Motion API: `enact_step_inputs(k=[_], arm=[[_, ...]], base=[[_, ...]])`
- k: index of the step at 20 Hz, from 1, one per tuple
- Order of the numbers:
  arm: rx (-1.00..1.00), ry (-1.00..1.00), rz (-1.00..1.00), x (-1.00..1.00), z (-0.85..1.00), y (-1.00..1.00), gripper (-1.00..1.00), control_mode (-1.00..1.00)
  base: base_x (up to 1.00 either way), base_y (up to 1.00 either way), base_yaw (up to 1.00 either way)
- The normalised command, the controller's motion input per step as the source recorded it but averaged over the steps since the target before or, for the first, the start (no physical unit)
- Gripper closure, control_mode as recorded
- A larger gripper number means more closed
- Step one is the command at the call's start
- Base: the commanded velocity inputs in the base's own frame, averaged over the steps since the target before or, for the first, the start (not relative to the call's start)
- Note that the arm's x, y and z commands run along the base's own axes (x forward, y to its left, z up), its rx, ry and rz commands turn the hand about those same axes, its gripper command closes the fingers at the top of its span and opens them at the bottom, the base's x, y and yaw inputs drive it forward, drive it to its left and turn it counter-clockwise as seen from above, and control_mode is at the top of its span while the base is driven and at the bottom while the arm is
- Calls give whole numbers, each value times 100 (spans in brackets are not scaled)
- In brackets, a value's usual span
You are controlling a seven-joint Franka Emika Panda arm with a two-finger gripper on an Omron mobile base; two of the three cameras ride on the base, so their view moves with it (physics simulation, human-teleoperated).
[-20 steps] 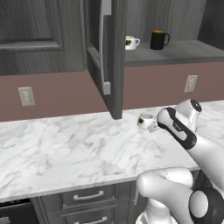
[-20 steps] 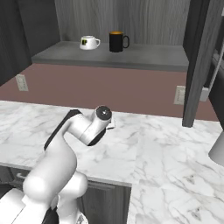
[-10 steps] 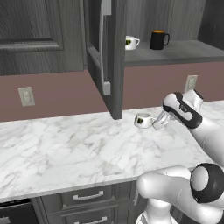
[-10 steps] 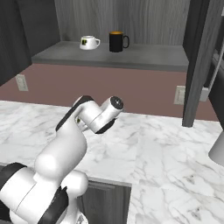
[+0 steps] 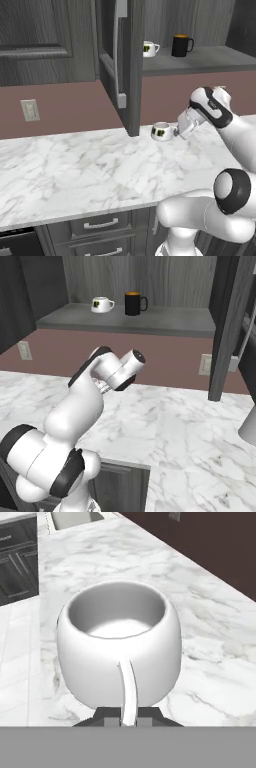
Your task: Pick the mug on the counter and place it in the cabinet with the handle facing the right, like the mugs already inside.
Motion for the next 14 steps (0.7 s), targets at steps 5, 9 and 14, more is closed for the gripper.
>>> enact_step_inputs(k=[5, 9, 14], arm=[[2, -6, 4, -17, 35, 1, 100, -100], [0, -3, 1, -10, 56, 12, 100, -100], [-1, -5, 1, -16, 64, 9, 100, -100]], base=[[0, 0, 0], [0, 0, 0], [0, 0, 0]])
